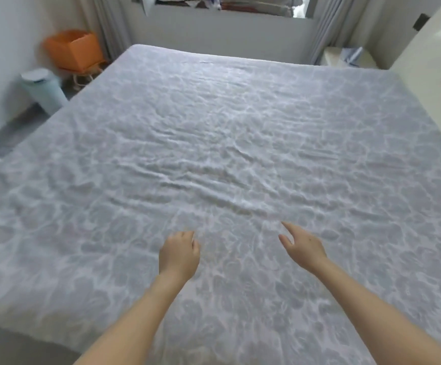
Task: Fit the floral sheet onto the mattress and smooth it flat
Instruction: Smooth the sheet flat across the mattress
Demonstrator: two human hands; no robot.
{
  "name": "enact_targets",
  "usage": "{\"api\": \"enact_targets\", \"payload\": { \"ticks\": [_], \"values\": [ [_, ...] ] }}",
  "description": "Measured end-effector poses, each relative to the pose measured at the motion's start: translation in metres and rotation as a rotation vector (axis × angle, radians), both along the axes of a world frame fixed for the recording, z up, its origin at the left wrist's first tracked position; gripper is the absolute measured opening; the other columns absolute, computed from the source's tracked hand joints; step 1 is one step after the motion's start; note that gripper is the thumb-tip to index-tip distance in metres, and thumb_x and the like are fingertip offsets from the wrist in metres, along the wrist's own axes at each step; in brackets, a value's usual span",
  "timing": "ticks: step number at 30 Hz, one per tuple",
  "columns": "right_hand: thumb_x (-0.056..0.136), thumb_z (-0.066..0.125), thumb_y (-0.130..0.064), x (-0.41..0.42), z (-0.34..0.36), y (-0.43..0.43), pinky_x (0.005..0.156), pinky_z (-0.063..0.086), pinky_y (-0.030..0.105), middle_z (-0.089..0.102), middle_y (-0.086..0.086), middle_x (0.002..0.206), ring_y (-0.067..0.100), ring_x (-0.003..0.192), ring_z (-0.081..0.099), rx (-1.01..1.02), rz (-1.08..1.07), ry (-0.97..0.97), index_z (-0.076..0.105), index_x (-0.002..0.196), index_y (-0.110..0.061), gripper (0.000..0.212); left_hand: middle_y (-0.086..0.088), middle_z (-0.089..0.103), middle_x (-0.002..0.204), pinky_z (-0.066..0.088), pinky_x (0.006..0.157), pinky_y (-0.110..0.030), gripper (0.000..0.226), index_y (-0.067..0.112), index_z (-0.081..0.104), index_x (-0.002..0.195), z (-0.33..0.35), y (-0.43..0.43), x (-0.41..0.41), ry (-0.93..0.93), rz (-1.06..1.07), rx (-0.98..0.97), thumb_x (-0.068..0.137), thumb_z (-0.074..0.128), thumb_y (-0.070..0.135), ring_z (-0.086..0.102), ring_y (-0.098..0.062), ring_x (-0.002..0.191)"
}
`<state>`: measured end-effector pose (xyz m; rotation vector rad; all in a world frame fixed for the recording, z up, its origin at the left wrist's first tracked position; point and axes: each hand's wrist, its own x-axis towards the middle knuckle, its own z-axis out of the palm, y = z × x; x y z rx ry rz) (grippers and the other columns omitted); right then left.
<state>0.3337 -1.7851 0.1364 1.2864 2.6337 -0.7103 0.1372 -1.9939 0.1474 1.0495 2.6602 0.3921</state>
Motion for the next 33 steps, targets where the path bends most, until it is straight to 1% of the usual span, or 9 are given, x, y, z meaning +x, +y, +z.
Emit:
{"api": "enact_targets", "payload": {
  "ticks": [5, 10, 14, 20, 23, 25, 27, 30, 33],
  "values": [
    [0.098, 0.035, -0.048, -0.088, -0.095, 0.029, 0.117, 0.014, 0.032, 0.014, -0.005, 0.159, 0.011, 0.147, 0.008, 0.089, 0.247, -0.052, 0.015, 0.15, -0.033, 0.057, -0.007, 0.033, 0.151, 0.028, 0.111, -0.041, 0.046, 0.019, 0.036, 0.143, -0.092, -0.001, -0.077, 0.138, 0.044, -0.128, 0.1, 0.031, 0.033, 0.029, -0.031, 0.138],
    [0.097, 0.031, -0.054, -0.176, -0.192, 0.03, 0.119, 0.002, 0.04, 0.007, 0.0, 0.16, 0.016, 0.147, 0.001, 0.154, 0.265, -0.083, 0.009, 0.15, -0.036, 0.06, -0.003, 0.005, 0.159, 0.001, 0.114, -0.056, 0.054, 0.031, 0.01, 0.15, -0.2, -0.016, -0.149, 0.198, 0.023, -0.317, 0.099, 0.02, 0.044, 0.002, -0.034, 0.145],
    [0.091, 0.017, -0.063, -0.211, -0.252, -0.058, 0.117, -0.002, 0.05, 0.009, 0.004, 0.16, 0.031, 0.147, 0.001, 0.301, 0.233, -0.002, 0.02, 0.147, -0.041, 0.06, -0.002, 0.028, 0.154, 0.003, 0.112, -0.052, 0.058, 0.029, 0.031, 0.145, -0.256, -0.069, -0.161, 0.238, 0.019, -0.107, 0.093, 0.016, 0.049, 0.022, -0.029, 0.143],
    [0.091, 0.041, -0.06, -0.136, -0.249, -0.237, 0.112, 0.017, 0.056, 0.027, 0.002, 0.156, 0.036, 0.145, 0.015, 0.218, 0.846, 0.214, 0.043, 0.137, -0.044, 0.049, -0.008, 0.045, 0.142, 0.018, 0.112, -0.045, 0.05, 0.018, 0.04, 0.138, -0.256, -0.205, -0.08, 0.18, -0.132, -0.01, 0.097, 0.017, 0.036, 0.025, -0.023, 0.14],
    [0.095, 0.038, -0.056, -0.136, -0.221, -0.223, 0.113, 0.018, 0.054, 0.029, -0.005, 0.155, 0.027, 0.146, 0.018, 0.125, 1.045, 0.23, 0.043, 0.137, -0.044, 0.044, -0.004, 0.068, 0.113, 0.041, 0.083, -0.038, 0.041, 0.025, 0.057, 0.115, -0.236, -0.22, -0.101, 0.128, -0.258, 0.036, 0.097, 0.023, 0.039, 0.053, -0.023, 0.107],
    [0.098, 0.037, -0.051, -0.164, -0.198, -0.194, 0.114, 0.021, 0.05, 0.037, -0.007, 0.15, 0.014, 0.143, 0.026, -0.002, 0.895, 0.341, 0.043, 0.14, -0.036, 0.045, 0.003, 0.063, 0.083, 0.044, 0.061, -0.03, 0.032, 0.026, 0.064, 0.095, -0.212, -0.198, -0.139, 0.098, -0.265, 0.107, 0.09, 0.035, 0.037, 0.06, -0.023, 0.076],
    [0.096, 0.038, -0.052, -0.202, -0.184, -0.143, 0.114, 0.026, 0.047, 0.039, -0.005, 0.148, 0.011, 0.139, 0.033, 0.048, 0.576, 0.431, 0.04, 0.141, -0.028, 0.051, -0.001, 0.064, 0.076, 0.046, 0.058, -0.03, 0.035, 0.016, 0.071, 0.086, -0.195, -0.154, -0.181, 0.175, -0.214, 0.184, 0.083, 0.039, 0.03, 0.064, -0.026, 0.067],
    [0.091, 0.036, -0.06, -0.262, -0.179, -0.044, 0.118, 0.016, 0.044, 0.023, -0.002, 0.155, 0.016, 0.144, 0.02, 0.13, 0.186, 0.268, 0.024, 0.148, -0.03, 0.065, -0.016, 0.064, 0.118, 0.046, 0.085, -0.048, 0.043, 0.014, 0.065, 0.116, -0.177, -0.085, -0.235, 0.274, -0.082, 0.057, 0.087, 0.038, 0.031, 0.061, -0.034, 0.107],
    [0.095, 0.028, -0.058, -0.308, -0.213, -0.036, 0.119, 0.001, 0.048, 0.003, 0.006, 0.16, 0.026, 0.147, -0.001, 0.147, 0.101, -0.014, 0.009, 0.15, -0.036, 0.062, -0.005, 0.014, 0.158, 0.007, 0.109, -0.064, 0.052, 0.031, 0.021, 0.147, -0.214, -0.103, -0.264, 0.176, 0.158, -0.229, 0.097, 0.02, 0.044, 0.012, -0.025, 0.145]
  ]
}}
